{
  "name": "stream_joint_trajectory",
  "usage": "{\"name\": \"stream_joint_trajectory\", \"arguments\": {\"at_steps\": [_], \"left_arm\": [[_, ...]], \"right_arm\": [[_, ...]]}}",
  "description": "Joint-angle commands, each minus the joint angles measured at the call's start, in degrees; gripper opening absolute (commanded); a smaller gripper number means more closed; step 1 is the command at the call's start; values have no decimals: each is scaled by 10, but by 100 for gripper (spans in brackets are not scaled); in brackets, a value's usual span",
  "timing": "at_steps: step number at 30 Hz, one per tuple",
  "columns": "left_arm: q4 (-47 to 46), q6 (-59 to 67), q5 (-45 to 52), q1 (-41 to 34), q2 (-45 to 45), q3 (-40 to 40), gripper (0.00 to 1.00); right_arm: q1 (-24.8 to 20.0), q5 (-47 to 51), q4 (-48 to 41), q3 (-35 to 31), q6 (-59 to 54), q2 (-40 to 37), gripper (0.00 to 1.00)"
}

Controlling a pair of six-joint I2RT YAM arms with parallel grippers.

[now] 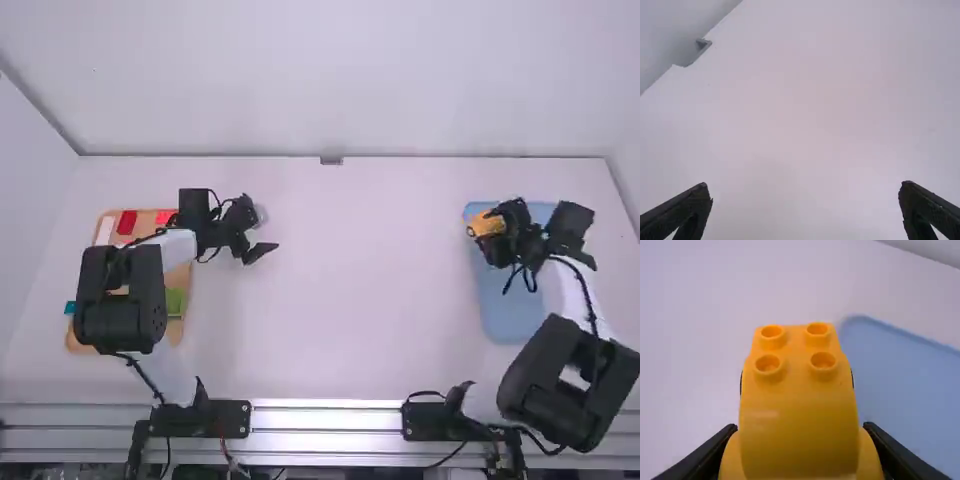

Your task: Assemble lego blocks to make yellow taxi

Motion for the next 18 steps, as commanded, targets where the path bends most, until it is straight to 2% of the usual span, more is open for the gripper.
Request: {"name": "stream_joint_trajectory", "arguments": {"at_steps": [1,2,4,8,13,18], "left_arm": [[5,-20,-9,-3,-3,-2,99],[5,-21,-9,-3,-3,-2,99],[12,-21,-8,1,-3,-2,99],[21,-21,-8,1,-3,-2,99],[27,-21,-8,1,-3,-2,99],[36,-63,-22,1,-3,4,99]], "right_arm": [[-48,12,41,-18,60,11,45],[-51,10,47,-20,63,12,46],[-83,-6,113,-40,96,39,52],[-113,-6,215,-72,152,104,57],[-112,-3,255,-79,149,161,59],[-104,24,271,-79,160,182,81]]}}
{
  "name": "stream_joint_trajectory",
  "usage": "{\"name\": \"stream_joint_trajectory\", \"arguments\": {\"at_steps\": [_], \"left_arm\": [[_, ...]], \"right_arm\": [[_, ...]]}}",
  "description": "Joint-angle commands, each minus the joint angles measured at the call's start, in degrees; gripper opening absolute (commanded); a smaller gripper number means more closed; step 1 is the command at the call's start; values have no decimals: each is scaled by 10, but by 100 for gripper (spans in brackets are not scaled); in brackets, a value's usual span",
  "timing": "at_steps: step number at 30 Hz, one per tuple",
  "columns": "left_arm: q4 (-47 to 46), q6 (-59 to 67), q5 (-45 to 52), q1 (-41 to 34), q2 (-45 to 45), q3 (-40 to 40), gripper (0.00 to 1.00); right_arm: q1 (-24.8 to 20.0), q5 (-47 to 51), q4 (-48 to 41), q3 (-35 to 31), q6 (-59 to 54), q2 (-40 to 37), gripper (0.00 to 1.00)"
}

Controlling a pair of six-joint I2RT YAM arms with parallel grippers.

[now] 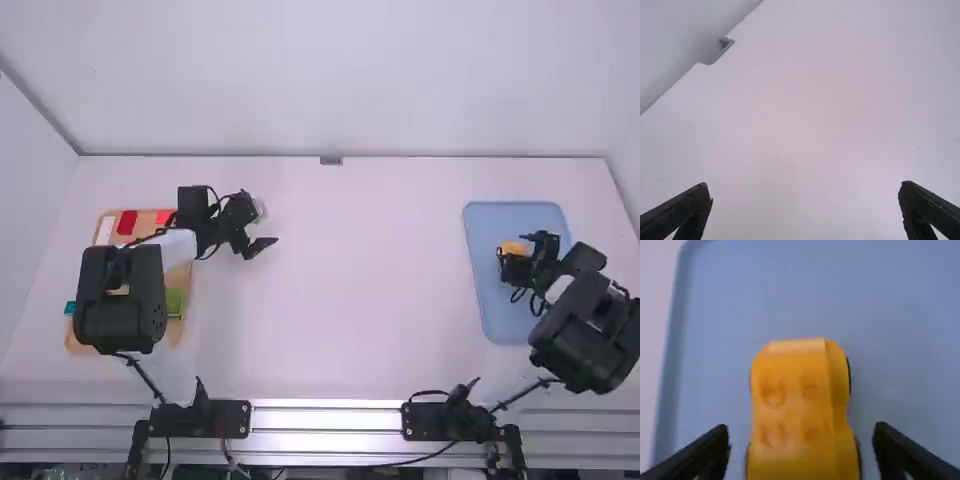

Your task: Assemble lego blocks to make yellow taxi

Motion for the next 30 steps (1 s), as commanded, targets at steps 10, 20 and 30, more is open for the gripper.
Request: {"name": "stream_joint_trajectory", "arguments": {"at_steps": [10,20,30], "left_arm": [[-27,-240,-178,0,-53,43,99],[-228,-239,-288,-14,-252,71,99],[-278,-249,-299,-20,-404,61,97]], "right_arm": [[21,57,-112,50,76,-58,99],[125,123,-332,136,76,-221,98],[262,134,-332,131,86,-358,97]]}}
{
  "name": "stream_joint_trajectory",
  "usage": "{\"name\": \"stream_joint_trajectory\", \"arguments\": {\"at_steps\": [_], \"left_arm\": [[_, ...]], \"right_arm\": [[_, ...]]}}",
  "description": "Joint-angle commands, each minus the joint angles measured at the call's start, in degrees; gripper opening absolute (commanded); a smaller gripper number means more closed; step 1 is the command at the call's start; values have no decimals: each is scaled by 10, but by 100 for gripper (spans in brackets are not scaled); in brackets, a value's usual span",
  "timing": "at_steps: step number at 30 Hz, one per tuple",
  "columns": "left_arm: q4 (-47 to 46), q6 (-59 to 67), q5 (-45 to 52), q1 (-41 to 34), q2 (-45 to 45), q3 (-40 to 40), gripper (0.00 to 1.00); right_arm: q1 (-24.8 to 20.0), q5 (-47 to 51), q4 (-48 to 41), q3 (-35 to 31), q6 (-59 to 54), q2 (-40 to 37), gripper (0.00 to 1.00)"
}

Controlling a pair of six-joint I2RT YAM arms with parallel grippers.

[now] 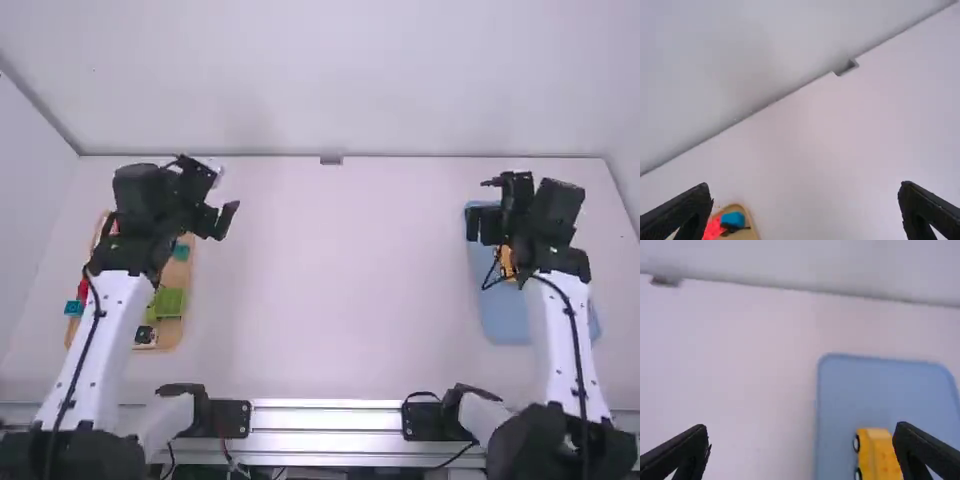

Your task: Assemble lego blocks to make yellow taxi

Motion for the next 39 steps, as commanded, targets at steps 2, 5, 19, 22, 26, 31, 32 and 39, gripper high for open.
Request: {"name": "stream_joint_trajectory", "arguments": {"at_steps": [2,5,19,22,26,31,32,39], "left_arm": [[14,-22,-20,-19,-29,-13,95],[34,-42,-40,-39,-49,-33,92],[181,-189,-179,-44,-196,-180,66],[193,-227,-179,-44,-234,-218,60],[193,-265,-179,-44,-292,-277,49],[193,-265,-179,-44,-347,-332,40],[193,-265,-179,-44,-358,-342,38],[193,-265,-179,-44,-449,-433,22]], "right_arm": [[26,21,15,-8,19,-28,95],[46,41,35,-29,40,-48,91],[148,133,181,-174,182,-194,66],[148,133,219,-212,182,-232,59],[148,133,223,-270,182,-290,49],[148,133,223,-325,182,-345,40],[148,133,223,-336,182,-356,38],[148,133,223,-429,182,-449,22]]}}
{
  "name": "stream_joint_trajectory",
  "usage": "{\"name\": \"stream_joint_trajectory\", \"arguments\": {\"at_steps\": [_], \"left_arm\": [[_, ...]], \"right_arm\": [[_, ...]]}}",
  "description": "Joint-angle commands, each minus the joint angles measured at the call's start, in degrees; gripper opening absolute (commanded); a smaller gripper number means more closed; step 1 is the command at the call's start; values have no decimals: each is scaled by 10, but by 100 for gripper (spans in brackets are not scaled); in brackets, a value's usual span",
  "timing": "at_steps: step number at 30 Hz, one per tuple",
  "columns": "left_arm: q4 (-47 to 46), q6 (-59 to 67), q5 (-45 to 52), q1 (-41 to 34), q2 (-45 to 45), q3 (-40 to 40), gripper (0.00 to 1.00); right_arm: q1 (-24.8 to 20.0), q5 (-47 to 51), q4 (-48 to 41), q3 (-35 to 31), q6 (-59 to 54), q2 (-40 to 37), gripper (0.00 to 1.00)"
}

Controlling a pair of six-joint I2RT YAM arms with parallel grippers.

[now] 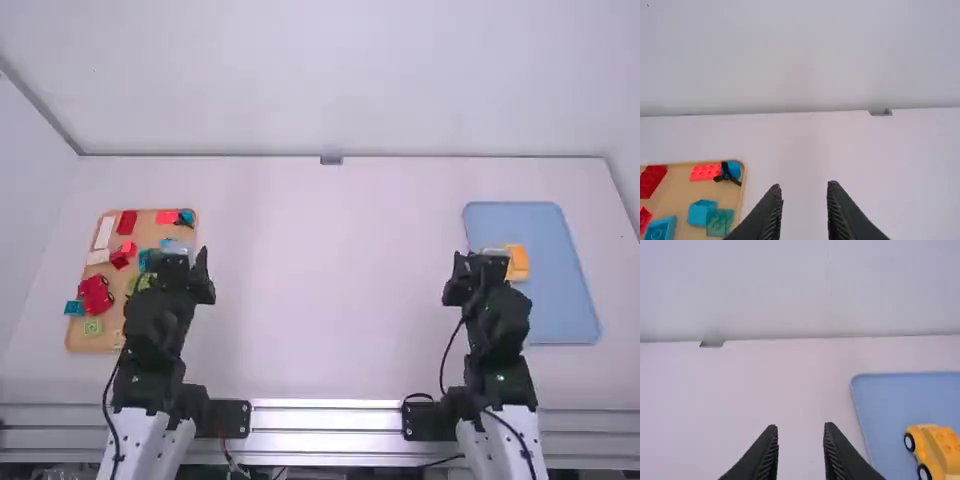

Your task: Assemble lego blocks to make yellow taxi

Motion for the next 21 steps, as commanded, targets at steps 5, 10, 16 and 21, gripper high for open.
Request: {"name": "stream_joint_trajectory", "arguments": {"at_steps": [5,10,16,21], "left_arm": [[3,-6,-3,1,-73,-72,13],[3,-6,-3,1,-120,-119,5],[3,-6,-3,1,-164,-163,0],[3,-6,-3,1,-197,-191,0]], "right_arm": [[-1,3,1,-75,3,-73,12],[-1,3,1,-125,3,-123,3],[-1,3,1,-172,3,-170,0],[-1,3,1,-178,3,-207,0]]}}
